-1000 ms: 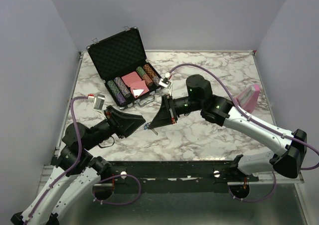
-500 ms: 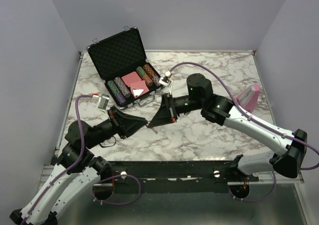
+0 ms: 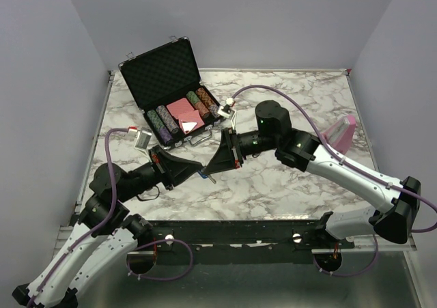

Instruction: Remove the keys from the keyring

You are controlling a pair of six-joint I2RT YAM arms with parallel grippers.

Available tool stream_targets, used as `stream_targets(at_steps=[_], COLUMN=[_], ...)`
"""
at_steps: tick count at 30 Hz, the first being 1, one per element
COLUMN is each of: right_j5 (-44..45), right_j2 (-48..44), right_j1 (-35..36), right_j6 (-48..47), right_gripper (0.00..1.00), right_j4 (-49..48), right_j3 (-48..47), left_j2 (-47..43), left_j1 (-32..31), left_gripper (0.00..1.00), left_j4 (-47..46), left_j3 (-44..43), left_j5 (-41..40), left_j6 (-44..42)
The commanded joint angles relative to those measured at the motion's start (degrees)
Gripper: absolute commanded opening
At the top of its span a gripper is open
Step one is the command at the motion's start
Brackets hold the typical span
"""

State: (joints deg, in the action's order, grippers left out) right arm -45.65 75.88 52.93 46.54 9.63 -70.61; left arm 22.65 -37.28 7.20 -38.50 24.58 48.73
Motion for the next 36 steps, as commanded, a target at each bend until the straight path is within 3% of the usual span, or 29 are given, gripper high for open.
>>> stream_targets(at_steps=[1,17,36], right_j5=[-0.6,-3.0,-6.9], right_j2=[0.5,1.0,2.9], right_j1=[0.5,0.6,1.1], right_j6=[-1.1,-6.6,-11.4], right_gripper=[0.01,0.01,0.01], right_j4=[0.5,9.6,15.3], right_j3=[-3.0,-7.0,-10.8], left_j2=[2.2,14.0,25.7], left_j1=[-0.5,-0.4,-0.4], left_gripper=[0.00,0.00,0.00], left_j4=[5.1,26.1,35.2], left_j3=[-3.9,-18.1,-26.8], left_j5=[2.6,14.3,30.1], left_j6=[-4.2,-17.6,-31.5])
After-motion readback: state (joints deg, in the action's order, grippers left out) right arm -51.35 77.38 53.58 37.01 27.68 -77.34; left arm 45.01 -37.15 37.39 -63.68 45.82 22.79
